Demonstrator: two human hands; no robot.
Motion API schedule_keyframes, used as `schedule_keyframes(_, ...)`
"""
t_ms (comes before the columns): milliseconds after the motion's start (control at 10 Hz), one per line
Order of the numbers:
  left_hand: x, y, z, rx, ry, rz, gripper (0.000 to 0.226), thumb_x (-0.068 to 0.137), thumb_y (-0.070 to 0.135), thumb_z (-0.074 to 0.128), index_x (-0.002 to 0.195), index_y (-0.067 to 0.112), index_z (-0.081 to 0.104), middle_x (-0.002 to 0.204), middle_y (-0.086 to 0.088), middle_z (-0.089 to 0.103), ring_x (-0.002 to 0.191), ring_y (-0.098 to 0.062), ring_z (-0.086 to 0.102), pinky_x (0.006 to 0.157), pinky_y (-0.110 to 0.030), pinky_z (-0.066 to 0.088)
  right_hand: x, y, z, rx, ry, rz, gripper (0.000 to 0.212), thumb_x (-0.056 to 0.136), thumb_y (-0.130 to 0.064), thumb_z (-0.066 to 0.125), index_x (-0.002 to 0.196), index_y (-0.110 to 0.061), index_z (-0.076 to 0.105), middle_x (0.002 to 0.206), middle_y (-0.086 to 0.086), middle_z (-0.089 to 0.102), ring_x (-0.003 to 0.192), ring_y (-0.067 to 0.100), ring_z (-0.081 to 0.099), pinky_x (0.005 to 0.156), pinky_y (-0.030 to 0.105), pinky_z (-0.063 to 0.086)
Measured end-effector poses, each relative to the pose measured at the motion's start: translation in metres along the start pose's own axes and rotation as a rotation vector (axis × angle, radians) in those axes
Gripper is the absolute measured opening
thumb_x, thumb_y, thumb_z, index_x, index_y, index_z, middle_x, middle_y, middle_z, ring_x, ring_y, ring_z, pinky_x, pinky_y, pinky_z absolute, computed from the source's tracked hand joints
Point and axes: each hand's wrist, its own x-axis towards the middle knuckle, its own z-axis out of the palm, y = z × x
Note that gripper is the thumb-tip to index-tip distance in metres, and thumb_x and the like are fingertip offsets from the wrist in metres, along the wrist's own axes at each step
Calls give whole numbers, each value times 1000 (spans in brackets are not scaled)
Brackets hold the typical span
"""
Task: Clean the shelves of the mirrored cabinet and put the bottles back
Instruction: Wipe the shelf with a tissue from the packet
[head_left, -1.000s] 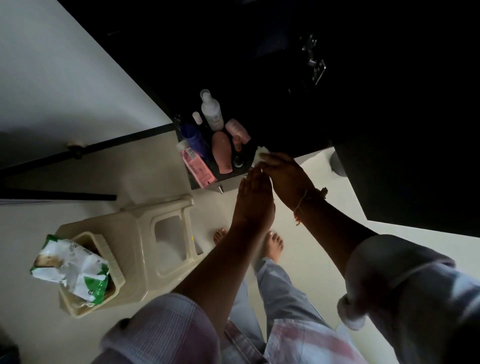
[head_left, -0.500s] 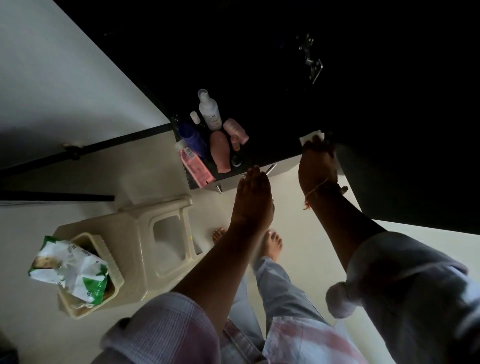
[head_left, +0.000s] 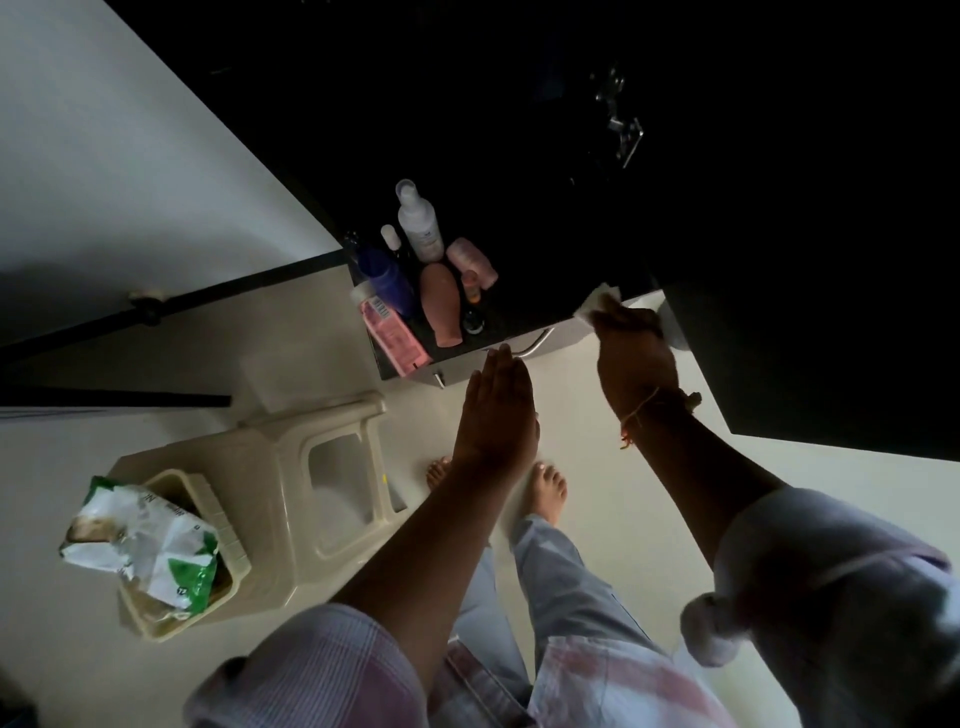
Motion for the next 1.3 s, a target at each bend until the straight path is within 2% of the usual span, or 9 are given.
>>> schedule_keyframes(200,12,10,-5,9,11,56,69,97,20,50,150,-4,14,159,-22,7,149,-33,6,120,-42,4,16,6,-18,0,1,217,19,76,5,58,90,-3,67,76,22,65,69,36,65,55,33,56)
schedule_keyframes(400,37,18,-13,25,3,59,69,96,18,49,150,-4,13,159,-21,10,149,-32,5,121,-42,7,42,-17,-2,151,-74,-205,30,82,4,55,110,-2,65,118,18,64,115,39,55,91,45,51)
schedule_keyframes(500,44,16,-14,92,-42,29,69,97,19,46,150,-4,9,159,-22,8,148,-33,7,120,-41,5,73,-13,0,171,52,24,34,95,-9,39,113,-9,68,117,9,65,115,22,58,101,34,44)
schedule_keyframes(600,47,19,-13,116,-86,17,72,97,21,47,150,-6,7,159,-24,5,148,-36,6,120,-42,3,100,-8,1,303,11,148,41,100,-12,25,115,-1,61,111,19,64,104,32,62,91,39,50)
schedule_keyframes(700,52,20,-12,113,-146,0,78,96,23,51,149,-7,3,159,-25,1,148,-37,3,120,-43,2,147,0,15,296,-102,167,42,98,-9,27,136,-1,43,144,19,39,134,36,36,110,44,30)
schedule_keyframes(1000,59,17,-21,181,-243,17,84,95,28,56,151,-4,3,160,-22,0,148,-35,3,121,-43,11,171,-35,8,438,-187,-112,39,95,2,40,133,4,49,147,22,38,140,36,30,118,42,18)
schedule_keyframes(1100,59,17,-22,203,-250,27,82,95,26,56,150,-4,3,160,-23,0,148,-35,3,120,-43,11,146,-41,11,602,-301,-111,38,97,-4,41,133,-1,51,149,15,39,142,26,29,116,20,11)
schedule_keyframes(1200,60,17,-25,194,-250,23,83,94,24,57,151,-4,4,160,-21,2,149,-34,4,119,-42,11,109,-37,13,700,-306,-62,36,97,-9,46,132,-2,52,136,4,54,128,9,46,100,0,25)
schedule_keyframes(1300,59,16,-26,174,-259,14,85,93,22,60,151,-3,4,160,-20,2,149,-33,4,120,-42,12,74,-32,16,804,-255,7,25,94,7,45,116,6,57,92,-7,73,88,-3,66,80,11,50)
